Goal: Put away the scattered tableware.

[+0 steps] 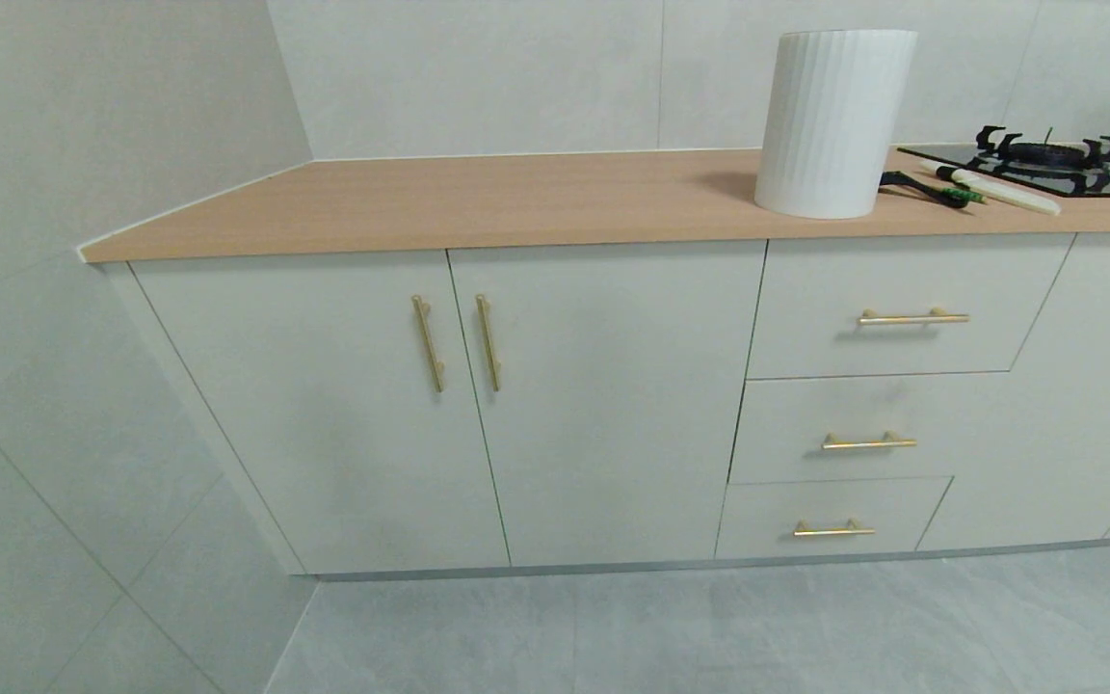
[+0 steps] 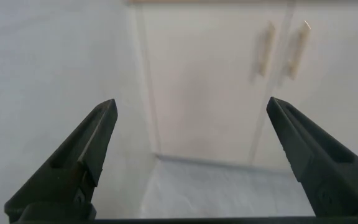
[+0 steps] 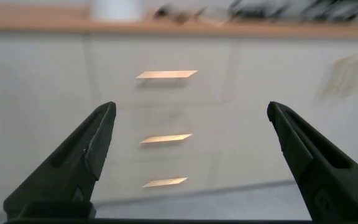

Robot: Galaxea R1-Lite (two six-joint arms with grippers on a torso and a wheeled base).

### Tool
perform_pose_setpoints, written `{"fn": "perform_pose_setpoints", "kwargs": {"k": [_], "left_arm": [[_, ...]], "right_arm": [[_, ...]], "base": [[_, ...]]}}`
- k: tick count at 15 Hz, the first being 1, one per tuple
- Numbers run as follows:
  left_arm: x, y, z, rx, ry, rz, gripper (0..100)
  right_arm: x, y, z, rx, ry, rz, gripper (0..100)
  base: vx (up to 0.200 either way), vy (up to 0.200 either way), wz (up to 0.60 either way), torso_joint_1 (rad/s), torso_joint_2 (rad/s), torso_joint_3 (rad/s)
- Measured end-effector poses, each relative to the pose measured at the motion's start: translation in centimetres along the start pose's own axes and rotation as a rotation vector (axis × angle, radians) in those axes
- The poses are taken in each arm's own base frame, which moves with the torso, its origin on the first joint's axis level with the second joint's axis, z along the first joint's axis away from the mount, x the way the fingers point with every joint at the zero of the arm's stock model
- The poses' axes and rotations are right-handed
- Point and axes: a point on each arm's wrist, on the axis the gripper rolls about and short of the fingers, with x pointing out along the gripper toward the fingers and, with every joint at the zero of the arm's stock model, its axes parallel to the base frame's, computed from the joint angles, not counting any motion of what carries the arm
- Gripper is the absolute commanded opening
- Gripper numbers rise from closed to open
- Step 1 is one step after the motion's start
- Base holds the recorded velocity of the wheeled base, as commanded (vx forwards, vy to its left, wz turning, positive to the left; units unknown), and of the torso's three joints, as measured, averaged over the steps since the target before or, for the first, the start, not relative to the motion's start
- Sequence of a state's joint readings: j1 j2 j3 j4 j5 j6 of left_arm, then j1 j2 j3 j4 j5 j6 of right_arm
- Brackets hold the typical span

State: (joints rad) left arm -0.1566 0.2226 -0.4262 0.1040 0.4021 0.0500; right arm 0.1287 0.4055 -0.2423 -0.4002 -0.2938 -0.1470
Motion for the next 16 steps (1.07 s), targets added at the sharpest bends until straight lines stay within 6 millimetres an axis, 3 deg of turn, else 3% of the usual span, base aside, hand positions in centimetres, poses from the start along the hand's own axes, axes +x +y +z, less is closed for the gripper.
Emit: {"fn": "perform_pose_setpoints", "kwargs": {"k": [3,6,8,10,13,16], "left_arm": [[-1.4,0.3,-0.9,0.009,-0.066,0.059,100],[-2.1,0.1,-1.7,0.05,-0.087,0.11,100],[-2.3,-0.1,-3.1,0.073,-0.087,0.095,100],[-1.7,-0.5,-5.2,0.087,-0.061,0.044,100],[-0.5,-1.4,-8.9,0.084,-0.015,-0.142,100],[-0.3,-1.8,-10.9,0.028,0.083,-0.275,100]], "right_arm": [[-4.0,-0.8,-0.3,-0.066,-0.12,-0.039,100],[-6.0,-0.9,-1.3,-0.074,-0.174,-0.077,100],[-6.1,-0.7,-3.0,-0.06,-0.15,-0.073,100],[-5.6,-0.1,-6.0,-0.032,-0.054,-0.011,100],[-5.5,0.6,-9.4,0.08,0.148,0.129,100],[-5.6,0.8,-10.1,0.081,0.206,0.183,100]], "base": [[0.0,0.0,0.0,0.0,0.0,0.0],[0.0,0.0,0.0,0.0,0.0,0.0],[0.0,0.0,0.0,0.0,0.0,0.0],[0.0,0.0,0.0,0.0,0.0,0.0],[0.0,0.0,0.0,0.0,0.0,0.0],[0.0,0.0,0.0,0.0,0.0,0.0]]}}
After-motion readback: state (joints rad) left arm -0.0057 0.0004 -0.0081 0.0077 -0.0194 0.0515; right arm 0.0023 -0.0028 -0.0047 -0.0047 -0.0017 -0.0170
